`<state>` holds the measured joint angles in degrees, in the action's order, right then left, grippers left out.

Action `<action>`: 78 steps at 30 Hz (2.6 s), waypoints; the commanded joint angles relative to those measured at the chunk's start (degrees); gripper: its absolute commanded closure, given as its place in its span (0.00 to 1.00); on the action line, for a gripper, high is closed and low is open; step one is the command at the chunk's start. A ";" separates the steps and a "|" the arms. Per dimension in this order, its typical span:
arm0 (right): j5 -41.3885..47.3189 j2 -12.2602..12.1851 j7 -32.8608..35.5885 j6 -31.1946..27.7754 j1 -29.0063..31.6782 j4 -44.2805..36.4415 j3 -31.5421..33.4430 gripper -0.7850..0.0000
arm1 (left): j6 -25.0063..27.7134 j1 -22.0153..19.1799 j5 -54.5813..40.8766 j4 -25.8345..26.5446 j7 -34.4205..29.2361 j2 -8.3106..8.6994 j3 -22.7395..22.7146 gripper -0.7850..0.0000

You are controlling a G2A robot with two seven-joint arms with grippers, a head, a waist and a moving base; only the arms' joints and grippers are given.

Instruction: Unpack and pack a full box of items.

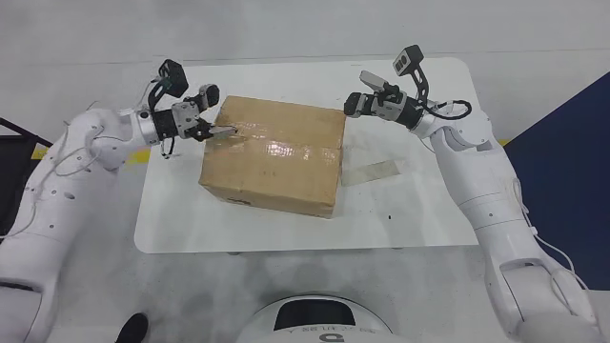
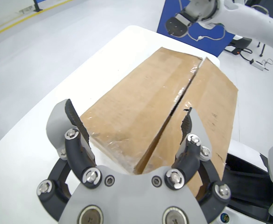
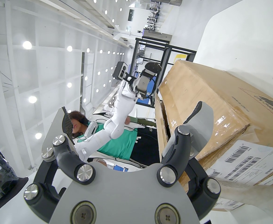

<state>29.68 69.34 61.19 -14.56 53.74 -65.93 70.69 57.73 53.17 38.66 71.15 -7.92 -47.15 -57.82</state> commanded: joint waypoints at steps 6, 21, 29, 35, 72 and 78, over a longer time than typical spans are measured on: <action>0.00 0.00 0.00 0.00 0.00 0.00 0.00 0.00 | 0.27 -0.95 4.13 -3.12 3.50 -1.70 3.07 0.00; 0.00 0.00 0.00 0.00 0.00 0.00 0.00 0.00 | 0.27 -4.78 10.70 -9.24 8.47 -3.69 8.87 0.00; 0.00 0.00 0.00 0.00 0.00 0.00 0.00 0.00 | 0.27 -5.29 13.70 -8.64 12.96 -3.72 10.48 0.00; 0.00 0.00 0.00 0.00 0.00 0.00 0.00 0.00 | 0.27 -4.02 11.82 -2.56 20.59 -1.09 10.55 0.00; 0.00 0.00 0.00 0.00 0.00 0.00 0.00 0.00 | 0.27 -4.22 33.87 -5.16 28.84 -0.23 9.28 0.00; 0.00 0.00 0.00 0.00 0.00 0.00 0.00 0.00 | -2.70 -4.14 37.03 -4.97 28.64 -0.45 8.75 0.00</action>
<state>29.68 69.34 61.19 -14.56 53.74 -65.93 70.70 56.42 48.90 74.45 65.84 20.94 -47.59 -48.98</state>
